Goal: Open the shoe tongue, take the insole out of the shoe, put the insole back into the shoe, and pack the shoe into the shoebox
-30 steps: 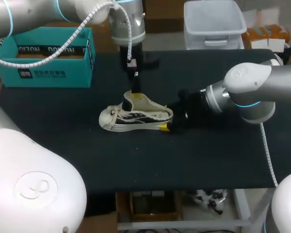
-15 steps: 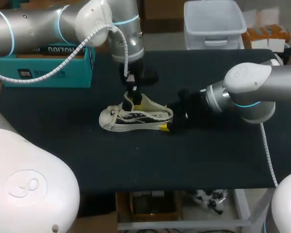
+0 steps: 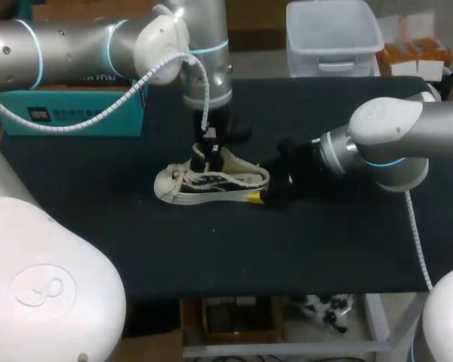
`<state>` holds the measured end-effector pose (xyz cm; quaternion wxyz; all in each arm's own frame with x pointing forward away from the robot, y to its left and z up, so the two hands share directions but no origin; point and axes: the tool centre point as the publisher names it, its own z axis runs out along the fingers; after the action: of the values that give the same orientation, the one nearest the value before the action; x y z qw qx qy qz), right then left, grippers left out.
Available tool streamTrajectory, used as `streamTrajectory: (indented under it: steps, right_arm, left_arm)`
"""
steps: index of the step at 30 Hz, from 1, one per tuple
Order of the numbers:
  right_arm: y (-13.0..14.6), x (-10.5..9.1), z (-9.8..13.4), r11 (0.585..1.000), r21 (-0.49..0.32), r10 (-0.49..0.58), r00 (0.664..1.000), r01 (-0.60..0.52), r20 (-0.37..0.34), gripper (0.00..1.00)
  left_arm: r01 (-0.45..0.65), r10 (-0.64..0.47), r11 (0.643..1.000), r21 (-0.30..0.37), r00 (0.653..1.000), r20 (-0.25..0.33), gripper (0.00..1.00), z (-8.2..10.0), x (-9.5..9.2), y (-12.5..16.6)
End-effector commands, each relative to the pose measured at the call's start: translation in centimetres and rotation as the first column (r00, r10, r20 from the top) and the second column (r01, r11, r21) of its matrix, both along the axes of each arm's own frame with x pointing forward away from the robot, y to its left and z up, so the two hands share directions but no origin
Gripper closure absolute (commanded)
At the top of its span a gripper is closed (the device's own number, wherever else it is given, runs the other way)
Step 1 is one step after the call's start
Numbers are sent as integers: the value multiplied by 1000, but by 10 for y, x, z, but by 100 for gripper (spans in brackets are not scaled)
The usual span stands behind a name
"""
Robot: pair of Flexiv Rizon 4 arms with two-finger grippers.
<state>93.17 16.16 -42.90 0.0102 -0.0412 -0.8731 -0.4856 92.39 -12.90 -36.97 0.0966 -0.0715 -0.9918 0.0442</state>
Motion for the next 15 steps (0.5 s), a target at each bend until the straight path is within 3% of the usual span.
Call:
streamTrajectory:
  steps: [1, 8, 15]
  right_arm:
    - [0, -2, -5, 1000, 4, -1, 1000, 1, 3, 100]
    - [0, -2, -5, 1000, 4, -1, 1000, 1, 3, 100]
    - [0, -2, -5, 1000, 4, -1, 1000, 1, 3, 100]
  left_arm:
    - [8, -8, 1000, 10, 1000, 16, 100, -11, -9, 1]
    - [7, -7, 1000, 27, 1000, 1, 100, -23, -16, 4]
    - [14, -14, 999, 40, 1000, -7, 100, -25, -24, 10]
